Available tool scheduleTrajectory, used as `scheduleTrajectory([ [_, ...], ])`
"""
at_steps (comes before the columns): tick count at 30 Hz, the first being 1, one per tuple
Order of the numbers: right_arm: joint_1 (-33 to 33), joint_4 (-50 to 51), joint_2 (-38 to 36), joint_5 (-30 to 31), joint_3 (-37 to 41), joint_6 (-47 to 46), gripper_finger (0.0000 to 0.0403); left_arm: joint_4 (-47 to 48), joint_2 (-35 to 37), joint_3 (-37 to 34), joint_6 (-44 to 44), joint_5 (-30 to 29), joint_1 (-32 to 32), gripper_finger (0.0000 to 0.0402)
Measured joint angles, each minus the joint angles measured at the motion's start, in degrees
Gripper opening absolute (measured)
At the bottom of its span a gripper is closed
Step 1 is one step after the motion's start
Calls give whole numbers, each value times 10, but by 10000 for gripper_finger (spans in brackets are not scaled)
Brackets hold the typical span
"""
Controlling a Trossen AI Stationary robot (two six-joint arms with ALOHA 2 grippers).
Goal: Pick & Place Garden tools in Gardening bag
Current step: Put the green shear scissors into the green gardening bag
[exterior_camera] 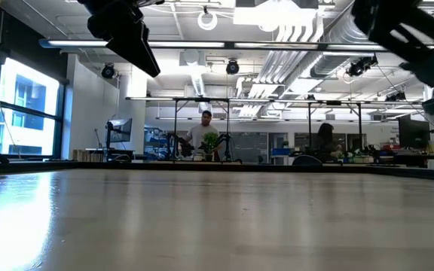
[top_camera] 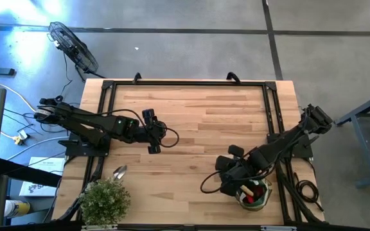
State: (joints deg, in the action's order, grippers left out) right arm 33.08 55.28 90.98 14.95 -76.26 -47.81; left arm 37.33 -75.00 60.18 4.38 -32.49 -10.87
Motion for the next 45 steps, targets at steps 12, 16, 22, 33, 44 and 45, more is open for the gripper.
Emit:
scheduleTrajectory([
  [12,45,120,-2,34,-62,-88,30,-6,0,0,0,0,0,246],
  [16,67,133,-2,61,-62,-124,30,-6,0,0,0,0,0,246],
  [22,107,148,-1,160,-62,-178,30,-6,0,0,0,0,0,246],
  [33,144,165,32,256,-62,-248,30,-4,0,0,4,5,0,246],
  [44,165,186,49,303,-63,-299,29,-4,0,0,4,6,0,246],
  [45,165,186,46,308,-63,-297,29,-4,0,0,4,6,0,246],
])
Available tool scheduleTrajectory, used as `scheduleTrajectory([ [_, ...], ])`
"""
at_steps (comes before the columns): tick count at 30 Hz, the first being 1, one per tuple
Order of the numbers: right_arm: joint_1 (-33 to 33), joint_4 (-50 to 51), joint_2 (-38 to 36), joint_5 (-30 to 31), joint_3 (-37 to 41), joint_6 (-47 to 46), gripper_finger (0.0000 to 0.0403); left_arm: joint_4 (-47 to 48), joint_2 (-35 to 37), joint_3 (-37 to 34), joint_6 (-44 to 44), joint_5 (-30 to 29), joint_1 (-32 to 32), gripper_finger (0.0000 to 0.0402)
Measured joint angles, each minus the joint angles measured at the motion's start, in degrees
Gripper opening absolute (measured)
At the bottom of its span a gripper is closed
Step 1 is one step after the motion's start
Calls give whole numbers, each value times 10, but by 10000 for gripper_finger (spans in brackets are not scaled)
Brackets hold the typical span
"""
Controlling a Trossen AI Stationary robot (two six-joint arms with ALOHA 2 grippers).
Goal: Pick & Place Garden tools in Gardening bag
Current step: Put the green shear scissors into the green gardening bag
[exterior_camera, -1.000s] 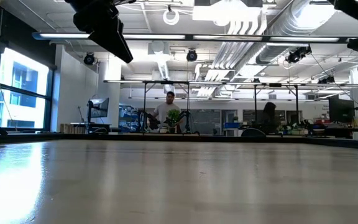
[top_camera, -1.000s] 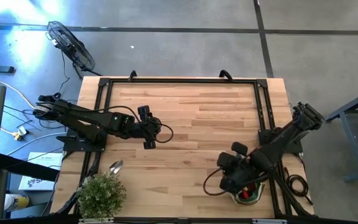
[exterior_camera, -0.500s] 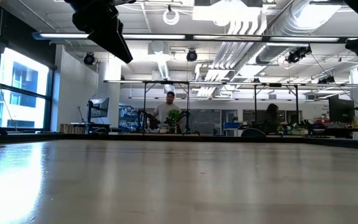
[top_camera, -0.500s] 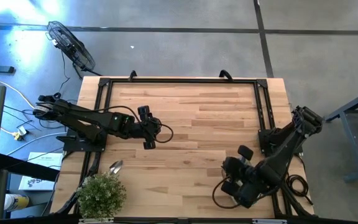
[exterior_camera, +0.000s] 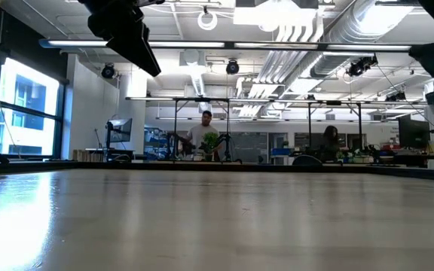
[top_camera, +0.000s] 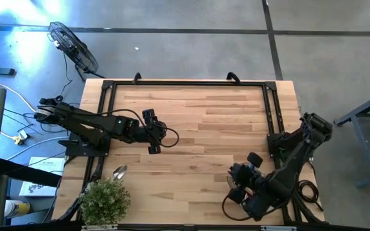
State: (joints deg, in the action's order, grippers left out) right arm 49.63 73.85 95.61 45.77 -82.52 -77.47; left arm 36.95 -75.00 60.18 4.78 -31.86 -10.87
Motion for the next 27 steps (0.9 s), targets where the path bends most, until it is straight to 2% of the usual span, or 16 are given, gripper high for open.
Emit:
scheduleTrajectory([
  [9,3,1,-26,58,-37,68,29,0,0,0,0,0,0,246],
  [12,17,2,-29,55,-67,87,29,0,0,0,0,0,0,246],
  [18,70,-5,-30,21,-120,83,29,0,0,0,-1,0,0,246],
  [24,114,-15,-30,66,-126,83,29,-2,0,0,-4,-2,0,246],
  [27,124,5,-29,65,-125,52,29,-5,0,0,-4,-2,0,246],
])
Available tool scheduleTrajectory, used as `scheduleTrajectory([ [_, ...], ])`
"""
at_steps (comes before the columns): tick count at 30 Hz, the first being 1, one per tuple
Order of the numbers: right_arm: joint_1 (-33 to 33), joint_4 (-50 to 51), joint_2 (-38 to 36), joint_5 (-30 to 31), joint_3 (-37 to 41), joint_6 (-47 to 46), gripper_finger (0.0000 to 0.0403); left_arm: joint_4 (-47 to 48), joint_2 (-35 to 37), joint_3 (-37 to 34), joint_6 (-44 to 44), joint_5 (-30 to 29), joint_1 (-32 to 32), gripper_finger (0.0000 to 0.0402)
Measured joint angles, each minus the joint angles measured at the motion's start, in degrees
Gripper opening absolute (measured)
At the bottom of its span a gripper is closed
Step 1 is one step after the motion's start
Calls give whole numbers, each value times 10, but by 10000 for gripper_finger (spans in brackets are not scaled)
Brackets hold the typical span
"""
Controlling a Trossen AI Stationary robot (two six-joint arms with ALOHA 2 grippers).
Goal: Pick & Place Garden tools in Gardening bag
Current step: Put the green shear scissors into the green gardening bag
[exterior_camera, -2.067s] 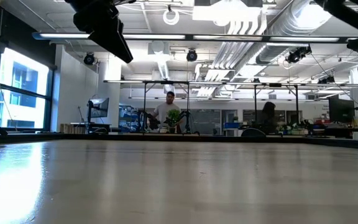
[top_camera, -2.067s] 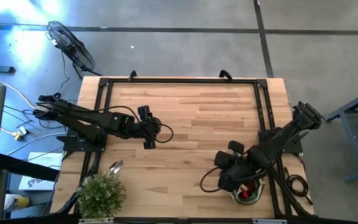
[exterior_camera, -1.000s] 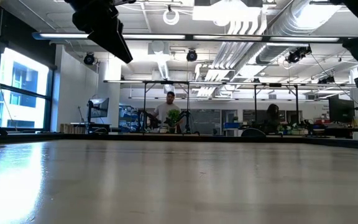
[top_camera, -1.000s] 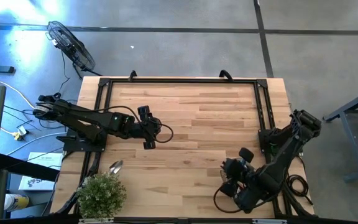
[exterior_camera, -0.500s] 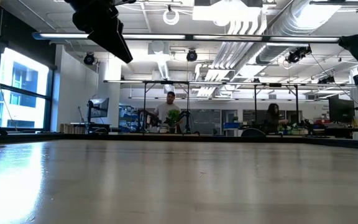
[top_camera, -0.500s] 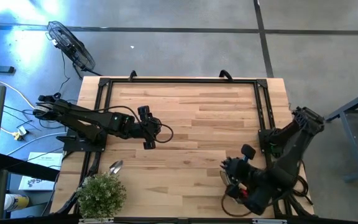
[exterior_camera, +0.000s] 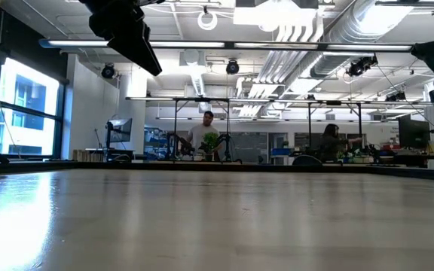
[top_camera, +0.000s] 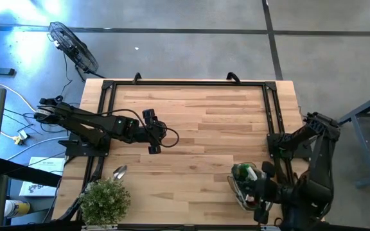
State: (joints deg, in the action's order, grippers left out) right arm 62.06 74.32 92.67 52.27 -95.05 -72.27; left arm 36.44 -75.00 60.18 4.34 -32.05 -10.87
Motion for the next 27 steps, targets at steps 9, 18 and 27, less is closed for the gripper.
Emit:
scheduleTrajectory([
  [9,-14,19,16,-61,28,-76,29,-4,0,0,2,1,0,246],
  [18,16,-39,17,-35,108,-150,29,-4,0,0,5,9,0,246],
  [27,24,-100,17,-42,195,-238,29,-4,0,0,5,13,0,246],
])
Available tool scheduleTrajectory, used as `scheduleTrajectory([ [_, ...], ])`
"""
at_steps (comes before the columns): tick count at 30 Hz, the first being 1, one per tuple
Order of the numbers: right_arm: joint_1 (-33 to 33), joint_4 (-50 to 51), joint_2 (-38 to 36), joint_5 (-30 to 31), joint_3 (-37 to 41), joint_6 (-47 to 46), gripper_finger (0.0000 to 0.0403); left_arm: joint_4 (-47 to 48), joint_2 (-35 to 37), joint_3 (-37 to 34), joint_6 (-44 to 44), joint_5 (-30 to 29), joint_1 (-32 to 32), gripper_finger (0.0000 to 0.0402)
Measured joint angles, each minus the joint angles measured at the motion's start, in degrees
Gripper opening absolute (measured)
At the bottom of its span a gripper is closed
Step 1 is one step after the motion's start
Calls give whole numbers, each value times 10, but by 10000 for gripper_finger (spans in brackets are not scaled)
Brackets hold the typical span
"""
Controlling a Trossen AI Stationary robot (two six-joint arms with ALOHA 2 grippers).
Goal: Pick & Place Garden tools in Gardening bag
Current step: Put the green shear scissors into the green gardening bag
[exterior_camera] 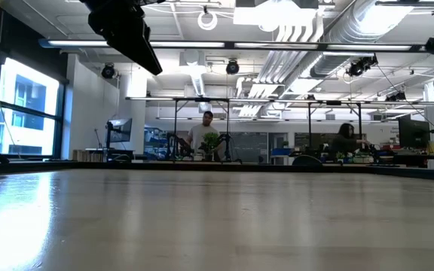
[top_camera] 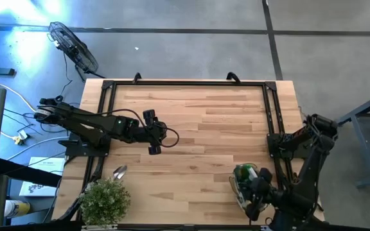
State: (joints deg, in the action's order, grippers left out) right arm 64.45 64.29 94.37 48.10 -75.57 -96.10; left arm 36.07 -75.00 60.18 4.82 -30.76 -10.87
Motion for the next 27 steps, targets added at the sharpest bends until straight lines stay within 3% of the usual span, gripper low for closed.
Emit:
scheduleTrajectory([
  [12,12,-98,-1,-4,86,-30,29,0,0,0,0,0,0,246],
  [27,-1,-83,-45,-4,33,66,29,0,0,0,0,0,0,246],
])
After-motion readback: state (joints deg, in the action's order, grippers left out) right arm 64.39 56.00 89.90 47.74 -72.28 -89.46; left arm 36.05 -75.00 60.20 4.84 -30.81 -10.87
